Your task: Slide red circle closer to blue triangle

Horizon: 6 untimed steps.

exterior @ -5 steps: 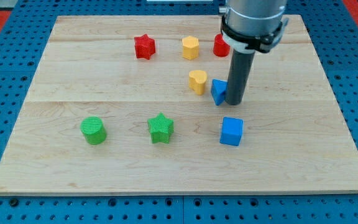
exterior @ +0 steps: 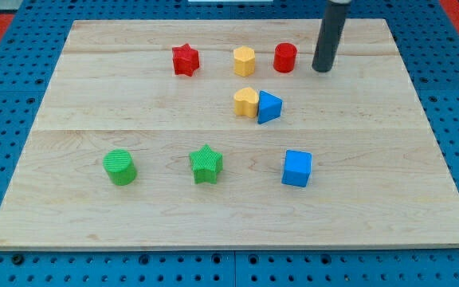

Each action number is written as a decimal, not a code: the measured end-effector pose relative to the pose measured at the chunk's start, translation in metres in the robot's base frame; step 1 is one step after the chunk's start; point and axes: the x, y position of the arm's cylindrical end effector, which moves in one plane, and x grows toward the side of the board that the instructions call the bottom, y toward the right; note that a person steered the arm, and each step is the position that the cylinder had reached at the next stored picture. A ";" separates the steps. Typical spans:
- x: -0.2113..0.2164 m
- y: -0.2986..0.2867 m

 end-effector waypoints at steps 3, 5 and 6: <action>-0.036 -0.060; 0.007 -0.058; 0.024 -0.053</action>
